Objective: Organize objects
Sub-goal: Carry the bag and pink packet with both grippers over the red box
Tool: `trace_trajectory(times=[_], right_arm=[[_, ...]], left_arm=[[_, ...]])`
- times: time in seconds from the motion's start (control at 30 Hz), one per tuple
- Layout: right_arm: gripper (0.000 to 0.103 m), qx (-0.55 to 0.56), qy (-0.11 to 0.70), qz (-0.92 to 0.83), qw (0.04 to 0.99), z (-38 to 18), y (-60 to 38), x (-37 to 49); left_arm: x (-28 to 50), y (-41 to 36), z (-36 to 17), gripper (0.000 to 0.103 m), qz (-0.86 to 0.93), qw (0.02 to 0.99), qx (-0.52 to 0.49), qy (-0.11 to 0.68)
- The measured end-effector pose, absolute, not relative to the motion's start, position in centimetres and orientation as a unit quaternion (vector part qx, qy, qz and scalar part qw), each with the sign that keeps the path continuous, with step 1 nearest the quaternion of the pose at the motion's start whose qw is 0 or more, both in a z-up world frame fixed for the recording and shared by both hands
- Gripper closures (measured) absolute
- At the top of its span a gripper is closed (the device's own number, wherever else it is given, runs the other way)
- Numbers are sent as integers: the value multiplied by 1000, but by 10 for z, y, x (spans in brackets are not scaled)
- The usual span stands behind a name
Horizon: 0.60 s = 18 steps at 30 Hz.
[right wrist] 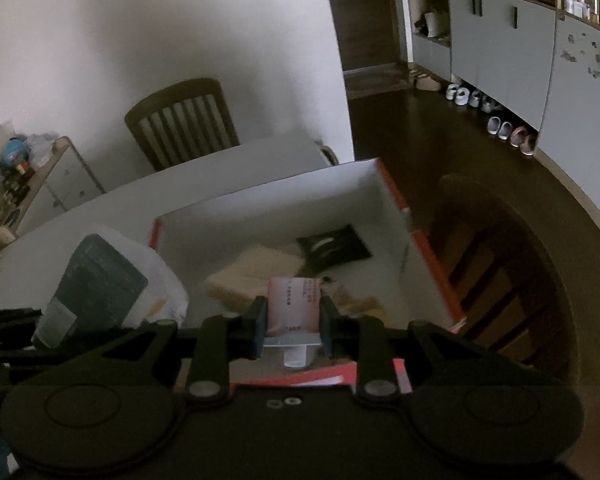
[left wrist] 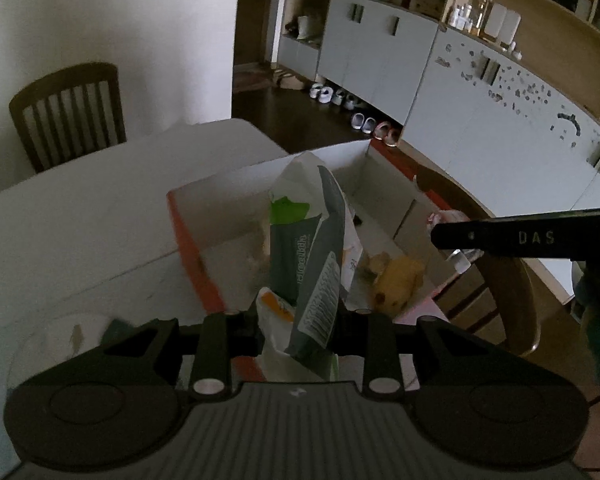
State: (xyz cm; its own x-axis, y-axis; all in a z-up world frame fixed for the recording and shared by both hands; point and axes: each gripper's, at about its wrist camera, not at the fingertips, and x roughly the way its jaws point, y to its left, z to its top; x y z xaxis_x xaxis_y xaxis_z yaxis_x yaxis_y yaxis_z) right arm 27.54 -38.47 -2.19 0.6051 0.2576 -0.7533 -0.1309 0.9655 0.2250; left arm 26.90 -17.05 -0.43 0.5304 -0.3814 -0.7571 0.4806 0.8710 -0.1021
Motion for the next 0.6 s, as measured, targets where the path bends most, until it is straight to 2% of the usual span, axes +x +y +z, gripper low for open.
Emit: trace_trajectory(times=[0.27,0.6], right_arm=[[77,73,444,98,888,-44,-408,311],[77,24,458,95,883,-74,-400,338]], left_arm=[[312,-212,-8,75,-237,875,109,407],[350,-250,-38,75,-217,859,164,434]])
